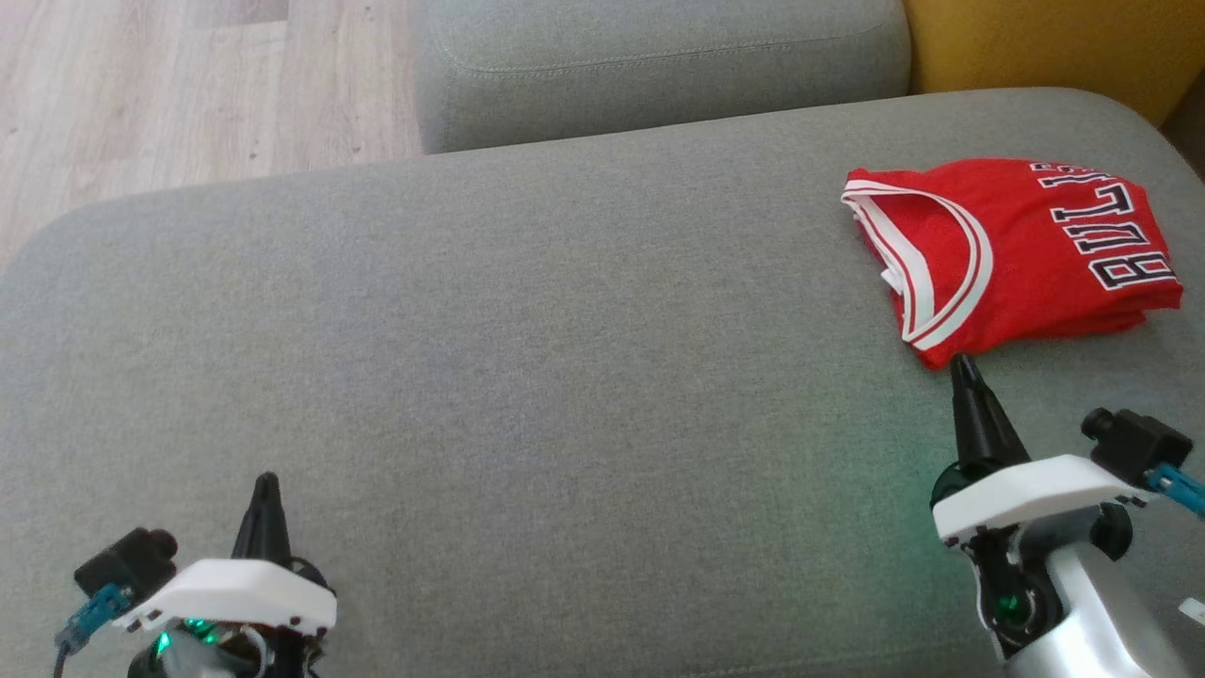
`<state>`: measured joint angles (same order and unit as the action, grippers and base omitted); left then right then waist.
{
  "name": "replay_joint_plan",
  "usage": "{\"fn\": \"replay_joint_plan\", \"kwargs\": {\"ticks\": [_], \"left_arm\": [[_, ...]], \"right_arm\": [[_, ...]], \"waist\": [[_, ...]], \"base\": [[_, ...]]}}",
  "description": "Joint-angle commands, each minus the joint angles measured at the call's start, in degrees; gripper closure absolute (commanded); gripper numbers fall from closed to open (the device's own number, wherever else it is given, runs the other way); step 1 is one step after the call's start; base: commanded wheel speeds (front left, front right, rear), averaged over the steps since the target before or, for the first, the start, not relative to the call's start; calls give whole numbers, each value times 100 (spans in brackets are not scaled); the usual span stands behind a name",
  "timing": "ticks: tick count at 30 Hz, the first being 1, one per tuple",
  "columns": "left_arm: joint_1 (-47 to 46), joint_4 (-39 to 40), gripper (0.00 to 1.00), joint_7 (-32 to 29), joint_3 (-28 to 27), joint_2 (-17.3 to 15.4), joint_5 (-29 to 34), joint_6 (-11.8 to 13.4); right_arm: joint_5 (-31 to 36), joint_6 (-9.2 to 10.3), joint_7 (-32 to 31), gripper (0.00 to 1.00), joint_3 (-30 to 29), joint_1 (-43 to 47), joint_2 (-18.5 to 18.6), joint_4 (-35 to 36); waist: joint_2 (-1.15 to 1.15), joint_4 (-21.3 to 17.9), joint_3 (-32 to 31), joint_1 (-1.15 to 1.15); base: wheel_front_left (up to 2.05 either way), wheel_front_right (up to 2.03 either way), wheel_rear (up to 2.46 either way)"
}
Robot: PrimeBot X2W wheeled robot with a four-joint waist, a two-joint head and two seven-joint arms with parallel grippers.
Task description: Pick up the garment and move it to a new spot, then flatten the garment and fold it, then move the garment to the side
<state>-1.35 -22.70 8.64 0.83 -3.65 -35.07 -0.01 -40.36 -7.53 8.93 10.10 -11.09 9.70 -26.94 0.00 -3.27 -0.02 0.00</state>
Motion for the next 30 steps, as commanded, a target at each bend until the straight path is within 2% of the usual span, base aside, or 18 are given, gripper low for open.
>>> {"fn": "replay_joint_plan", "kwargs": {"ticks": [1, 30], "left_arm": [[-295, 209, 100, -24, -147, -51, -149, -41], [-356, 419, 100, -502, -337, -10, -1928, -268]], "right_arm": [[-146, 1, -39, 100, -76, -204, 16, 241], [-1757, 2, -522, 100, -586, 18, -207, 578]], "waist": [[0, 5, 0, 0], [0, 108, 6, 0]], "base": [[0, 0, 0], [0, 0, 0]]}}
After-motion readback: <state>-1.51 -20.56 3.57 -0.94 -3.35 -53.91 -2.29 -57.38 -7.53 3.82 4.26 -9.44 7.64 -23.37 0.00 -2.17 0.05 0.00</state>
